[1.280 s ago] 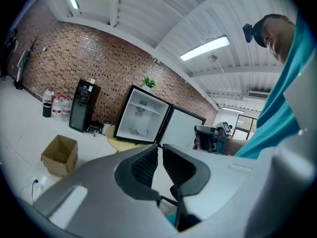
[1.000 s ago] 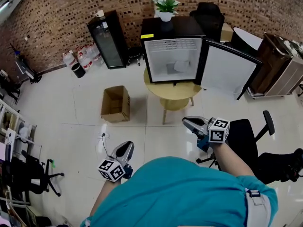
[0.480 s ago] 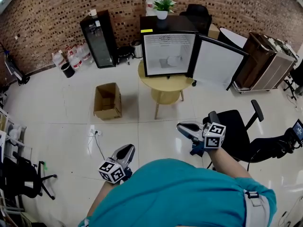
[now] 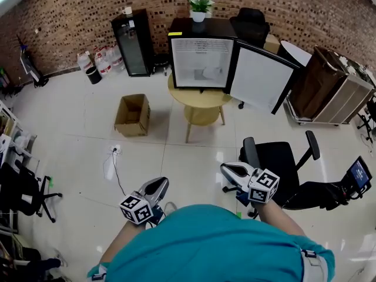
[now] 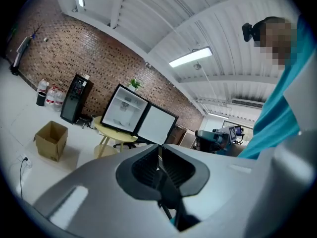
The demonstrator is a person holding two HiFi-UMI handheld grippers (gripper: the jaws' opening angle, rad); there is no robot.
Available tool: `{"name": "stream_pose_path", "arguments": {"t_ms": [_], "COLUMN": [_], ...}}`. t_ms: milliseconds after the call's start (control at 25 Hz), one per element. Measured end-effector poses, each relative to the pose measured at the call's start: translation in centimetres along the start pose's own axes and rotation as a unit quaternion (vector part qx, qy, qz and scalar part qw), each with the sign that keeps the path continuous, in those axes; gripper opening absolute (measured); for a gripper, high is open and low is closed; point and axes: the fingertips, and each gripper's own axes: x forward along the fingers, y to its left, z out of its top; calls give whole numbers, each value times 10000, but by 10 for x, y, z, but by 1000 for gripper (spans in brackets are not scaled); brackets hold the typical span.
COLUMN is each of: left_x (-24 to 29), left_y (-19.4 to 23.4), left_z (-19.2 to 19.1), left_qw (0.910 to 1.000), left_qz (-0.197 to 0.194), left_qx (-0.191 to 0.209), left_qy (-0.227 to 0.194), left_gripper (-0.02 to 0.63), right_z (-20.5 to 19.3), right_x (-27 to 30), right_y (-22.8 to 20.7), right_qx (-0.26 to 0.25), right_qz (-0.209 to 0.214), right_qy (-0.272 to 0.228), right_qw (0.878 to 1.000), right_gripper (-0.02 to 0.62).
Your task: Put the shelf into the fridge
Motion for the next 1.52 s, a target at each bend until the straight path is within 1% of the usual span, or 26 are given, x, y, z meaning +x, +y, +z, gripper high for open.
{"name": "stream_pose_path", "arguments": {"t_ms": [120,240,320,400,480,560,680,800,1040,1520], "left_x": [14,20,18,18,17,12,0,-15,-25,-16], "left_y": [-41,-70,-74,-77,-83,-86,-73,-62,-61,-54], "left_z": [-17,-12,-6,-9,-17,-17,-1,13,23,21], "left_qw": [9997,9994,9992,9985,9968,9955,9965,9974,9970,9981], "left_qz": [-104,-274,-340,-487,-684,-802,-747,-709,-739,-570], "left_qx": [12,30,0,10,140,290,283,106,162,207], "left_qy": [207,230,204,259,400,425,225,115,144,57], "left_gripper": [4,3,3,3,2,2,2,2,2,2], "right_z": [-4,-1,-2,-7,-16,-29,-38,-24,-20,-19], "right_x": [-37,-60,-63,-63,-61,-53,-34,-20,-11,-16], "right_y": [8,11,18,23,29,38,49,55,62,43], "right_qx": [-219,-101,-130,-112,58,170,-109,-359,-382,-391], "right_qz": [-126,-388,-585,-821,-1061,-1190,-1242,-1367,-1406,-1335], "right_qy": [34,7,-14,-49,-100,-39,311,333,293,267], "right_qw": [9997,9992,9982,9965,9943,9927,9917,9894,9889,9899], "right_gripper": [2,2,2,2,2,0,0,0,0,0]}}
